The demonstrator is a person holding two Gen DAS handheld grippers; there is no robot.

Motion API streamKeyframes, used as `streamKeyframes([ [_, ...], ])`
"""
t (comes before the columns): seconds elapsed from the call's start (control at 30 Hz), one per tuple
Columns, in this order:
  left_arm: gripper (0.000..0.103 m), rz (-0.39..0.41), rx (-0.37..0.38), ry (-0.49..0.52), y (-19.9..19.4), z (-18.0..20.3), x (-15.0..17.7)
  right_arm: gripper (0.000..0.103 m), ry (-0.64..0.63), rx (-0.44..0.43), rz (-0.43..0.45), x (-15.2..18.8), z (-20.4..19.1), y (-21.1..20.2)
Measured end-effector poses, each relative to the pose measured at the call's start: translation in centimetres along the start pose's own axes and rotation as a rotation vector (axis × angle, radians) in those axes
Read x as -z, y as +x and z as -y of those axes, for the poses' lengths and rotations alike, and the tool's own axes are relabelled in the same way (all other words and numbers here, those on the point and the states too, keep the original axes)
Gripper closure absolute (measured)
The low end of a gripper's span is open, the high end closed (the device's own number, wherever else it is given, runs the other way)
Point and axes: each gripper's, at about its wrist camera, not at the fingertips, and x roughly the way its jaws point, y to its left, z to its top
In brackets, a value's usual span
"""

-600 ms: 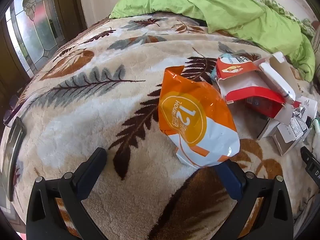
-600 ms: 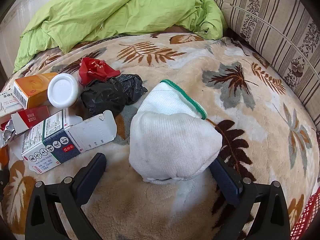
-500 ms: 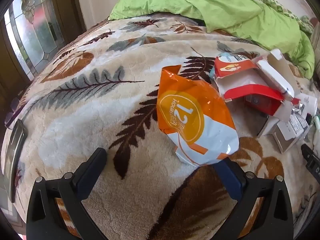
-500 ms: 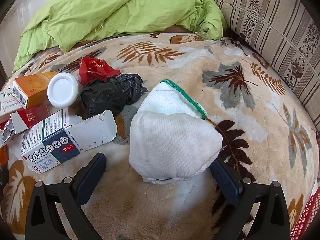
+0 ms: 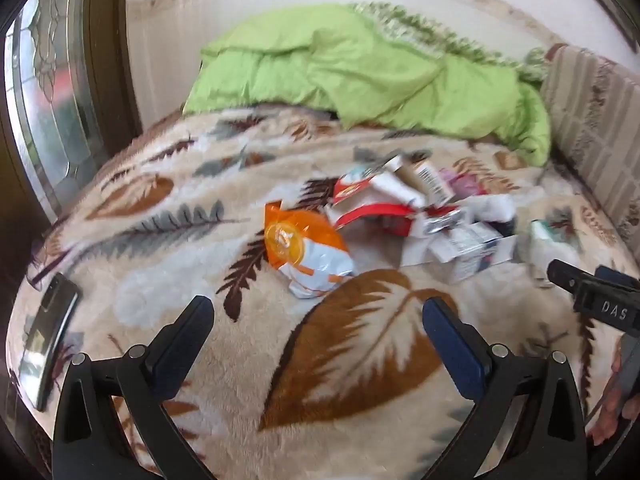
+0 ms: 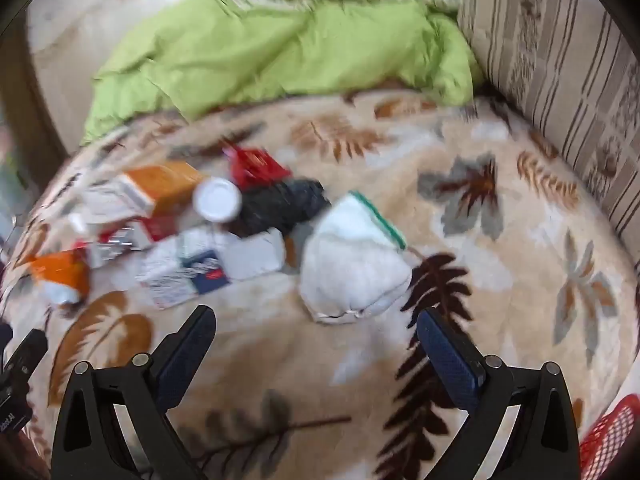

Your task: Collect trash

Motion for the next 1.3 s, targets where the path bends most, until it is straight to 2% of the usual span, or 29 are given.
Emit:
streamKeyframes([
  [0.07,0.0,0.049,0.012,0.011,-2.4,0.1,0.3,0.001,-0.058,0.016,0.093,0.9,-0.6,-3.5],
  [0.17,0.0,0.1,0.033,0.017,-5.9,-0.4,1.3,0.001,-0.099,-0.039,0.202,2.7,-0.7,-8.1],
  [0.23,0.0,0.126,0.039,0.022,-8.0,-0.7,2.4,0.001,-0.144,-0.036,0.264,4.2,-1.0,-10.8],
  [0.37,0.0,0.164,0.018,0.043,-10.6,-1.1,5.2,0.001,-0.189,-0.039,0.324,6.6,-1.2,-13.4],
  [0.5,0.0,0.206,-0.003,0.062,-11.0,-0.7,5.6,0.001,-0.182,-0.027,0.316,6.6,-0.8,-13.5],
  [0.73,0.0,0.167,0.002,0.052,-9.7,-0.7,5.8,0.001,-0.123,-0.027,0.283,6.5,0.6,-12.9],
  [1.3,0.0,0.144,0.006,0.054,-9.1,-0.4,5.9,0.001,-0.132,-0.005,0.251,6.4,0.3,-12.4],
])
